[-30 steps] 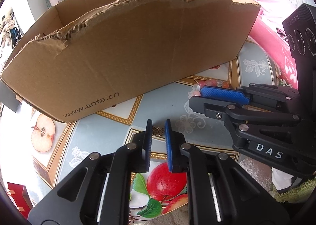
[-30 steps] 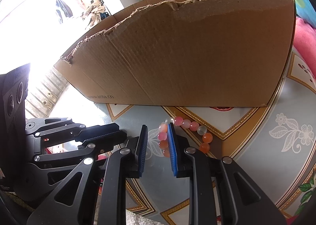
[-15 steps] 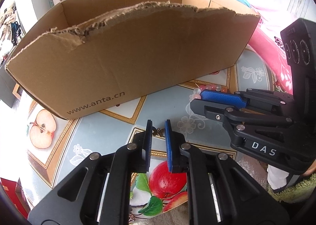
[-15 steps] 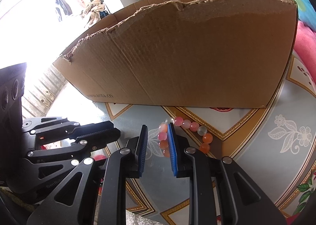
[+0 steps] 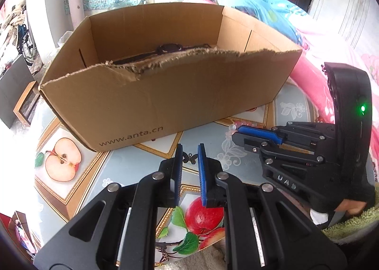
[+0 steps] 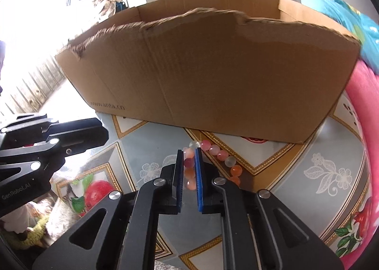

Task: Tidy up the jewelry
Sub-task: 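Lift the pink bead bracelet with the right gripper over the box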

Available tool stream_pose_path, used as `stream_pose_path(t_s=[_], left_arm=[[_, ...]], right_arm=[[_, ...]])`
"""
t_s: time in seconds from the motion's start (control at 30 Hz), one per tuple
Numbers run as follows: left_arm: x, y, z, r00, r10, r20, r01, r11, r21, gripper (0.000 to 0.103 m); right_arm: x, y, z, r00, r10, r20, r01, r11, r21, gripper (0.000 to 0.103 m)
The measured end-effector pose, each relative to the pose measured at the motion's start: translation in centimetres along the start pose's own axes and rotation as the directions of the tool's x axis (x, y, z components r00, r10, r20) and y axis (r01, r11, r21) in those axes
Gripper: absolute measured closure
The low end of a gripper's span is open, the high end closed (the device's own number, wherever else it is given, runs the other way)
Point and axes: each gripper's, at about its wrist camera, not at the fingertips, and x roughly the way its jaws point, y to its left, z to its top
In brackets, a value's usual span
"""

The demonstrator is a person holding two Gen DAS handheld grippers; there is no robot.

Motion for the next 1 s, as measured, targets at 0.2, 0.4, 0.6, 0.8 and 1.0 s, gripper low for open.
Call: stream_pose_path(t_s=[0.2,0.4,0.6,0.8,1.0], left_arm=[[-2.5,0.9,-0.2,0.998,-0.040,0.057,0.040,0.999,-0.007,0.092],[-5.4,1.6,-0.2,0.991,-0.072,0.115,0.071,0.997,0.012,0.092],[-8.0,1.6,1.0,0.982,-0.114,0.150,0.111,0.993,0.024,0.092],[-10.4,1.6,2.7,0.970,-0.146,0.193,0.138,0.989,0.054,0.091],[-10.5,2.0,6.5,0.961,-0.160,0.227,0.149,0.987,0.063,0.091]], right_arm=[[-2.4,-3.7,0.7,0.992,0.106,0.062,-0.115,0.982,0.150,0.094],[-5.6,-7.2,1.0,0.965,0.200,0.168,-0.242,0.929,0.282,0.094],[-9.2,-9.3,1.6,0.935,0.242,0.260,-0.319,0.893,0.318,0.094],[-13.2,-9.6,4.5,0.909,0.244,0.337,-0.340,0.902,0.266,0.094],[-15.0,-8.9,8.9,0.880,0.279,0.384,-0.368,0.912,0.181,0.094]])
